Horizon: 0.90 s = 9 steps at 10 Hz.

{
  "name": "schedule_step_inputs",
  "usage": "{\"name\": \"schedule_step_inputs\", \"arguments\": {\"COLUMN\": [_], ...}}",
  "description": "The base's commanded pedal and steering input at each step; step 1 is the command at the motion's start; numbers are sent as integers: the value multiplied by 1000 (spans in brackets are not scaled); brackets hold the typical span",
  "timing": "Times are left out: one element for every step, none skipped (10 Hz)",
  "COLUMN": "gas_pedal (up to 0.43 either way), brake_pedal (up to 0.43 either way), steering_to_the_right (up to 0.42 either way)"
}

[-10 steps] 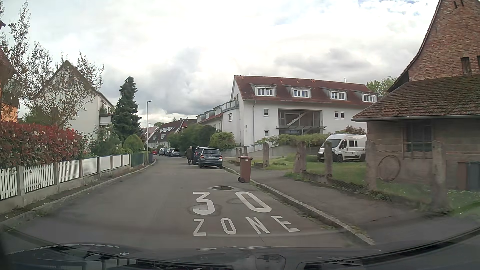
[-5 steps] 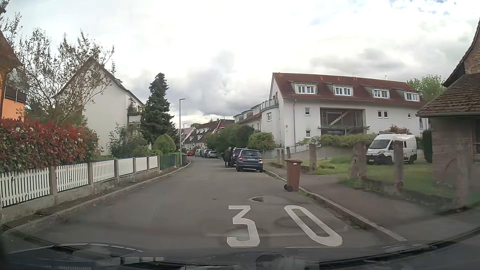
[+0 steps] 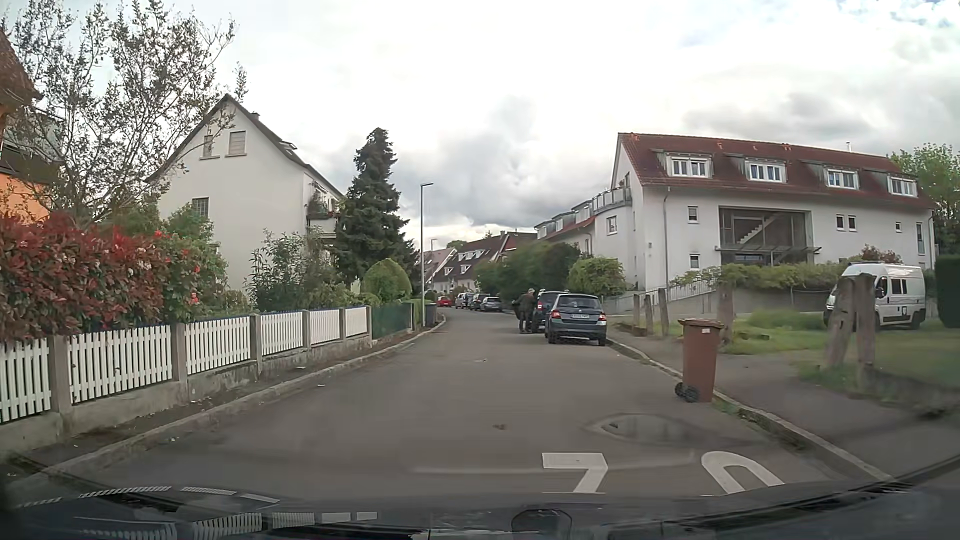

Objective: Follow the waypoints while adhering to traffic rules and regulations

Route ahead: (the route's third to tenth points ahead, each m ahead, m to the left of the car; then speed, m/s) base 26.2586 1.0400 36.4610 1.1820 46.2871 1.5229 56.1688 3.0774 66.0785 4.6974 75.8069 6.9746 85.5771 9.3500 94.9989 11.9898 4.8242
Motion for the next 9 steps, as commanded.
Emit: {"name": "schedule_step_inputs", "arguments": {"gas_pedal": [87, 87, 79, 67, 39, 0, 0, 0, 0], "brake_pedal": [0, 0, 0, 0, 0, 0, 0, 0, 0], "steering_to_the_right": [-137, -128, -110, -87, -70, -61, -59, -58, -49]}}
